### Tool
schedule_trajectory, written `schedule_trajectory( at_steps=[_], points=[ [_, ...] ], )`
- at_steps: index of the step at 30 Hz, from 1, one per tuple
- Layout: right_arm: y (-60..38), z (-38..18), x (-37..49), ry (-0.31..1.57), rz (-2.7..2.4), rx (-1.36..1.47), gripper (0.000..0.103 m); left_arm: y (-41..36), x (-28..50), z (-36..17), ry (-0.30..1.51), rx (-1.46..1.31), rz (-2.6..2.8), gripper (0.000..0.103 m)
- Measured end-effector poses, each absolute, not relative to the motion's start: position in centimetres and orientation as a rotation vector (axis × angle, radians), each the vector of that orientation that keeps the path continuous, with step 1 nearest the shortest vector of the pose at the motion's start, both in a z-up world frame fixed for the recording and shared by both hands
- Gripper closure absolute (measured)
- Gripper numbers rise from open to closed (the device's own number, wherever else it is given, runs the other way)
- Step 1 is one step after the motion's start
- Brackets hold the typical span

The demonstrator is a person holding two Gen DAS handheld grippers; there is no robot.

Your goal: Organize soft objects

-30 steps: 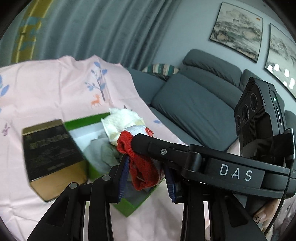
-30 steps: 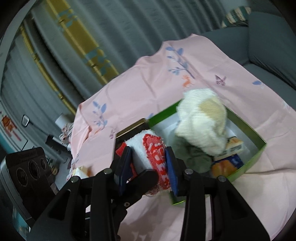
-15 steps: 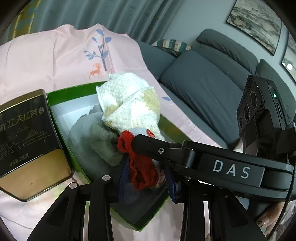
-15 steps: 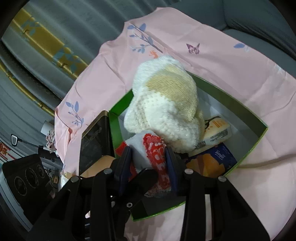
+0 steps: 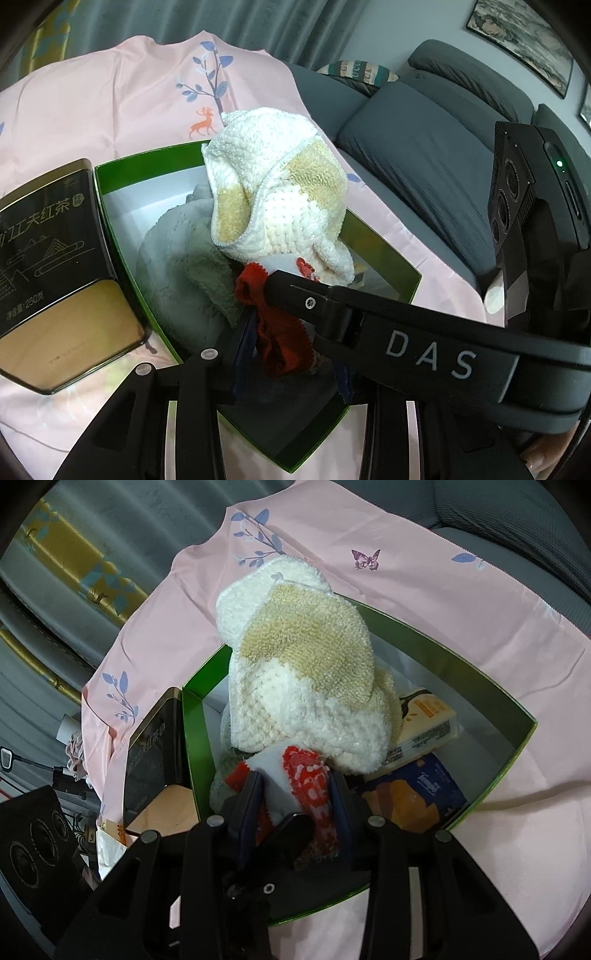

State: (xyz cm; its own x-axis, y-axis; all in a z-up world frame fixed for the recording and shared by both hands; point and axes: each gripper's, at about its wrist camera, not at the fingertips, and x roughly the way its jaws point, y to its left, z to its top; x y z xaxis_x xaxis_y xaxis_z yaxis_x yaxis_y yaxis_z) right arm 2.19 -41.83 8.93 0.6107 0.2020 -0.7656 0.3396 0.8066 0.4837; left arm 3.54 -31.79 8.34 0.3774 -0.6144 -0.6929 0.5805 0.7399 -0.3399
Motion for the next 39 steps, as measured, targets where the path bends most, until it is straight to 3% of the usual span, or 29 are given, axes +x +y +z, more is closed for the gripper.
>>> schedule_trajectory(
  at_steps=[5, 7, 9, 15, 20, 23, 29, 39],
  points=[
    [-41.7, 9.5, 1.8, 0.913, -0.097, 0.645, 0.064, -31.5, 3.0, 9.1, 0.887, -0.023, -0.754, 0.065],
    [-41.6, 10.1, 1.4, 0.893, -0.109, 0.633, 0.063, -31.3, 2.6, 9.7, 0.863, -0.013, -0.744, 0.057],
    [-41.6, 10.7, 0.9, 0.868, -0.118, 0.626, 0.062, -30.9, 2.3, 10.3, 0.832, -0.007, -0.732, 0.042],
    [-41.6, 12.8, -0.8, 0.787, -0.141, 0.607, 0.051, -29.1, 1.5, 12.3, 0.788, -0.03, -0.701, 0.016],
    [-41.2, 14.5, -2.0, 0.732, -0.16, 0.585, 0.037, -27.8, 0.5, 13.9, 0.746, -0.033, -0.674, 0.013],
    [-41.0, 15.3, -2.8, 0.704, -0.182, 0.574, 0.031, -26.9, -0.3, 15.1, 0.716, -0.039, -0.661, 0.006],
    [-40.6, 16.9, -4.3, 0.651, -0.197, 0.562, 0.017, -25.7, -2.0, 16.8, 0.68, -0.025, -0.618, 0.006],
    [-39.4, 19.8, -7.7, 0.568, -0.236, 0.505, 0.006, -24.5, -4.3, 18.2, 0.667, -0.01, -0.556, 0.006]
  ],
)
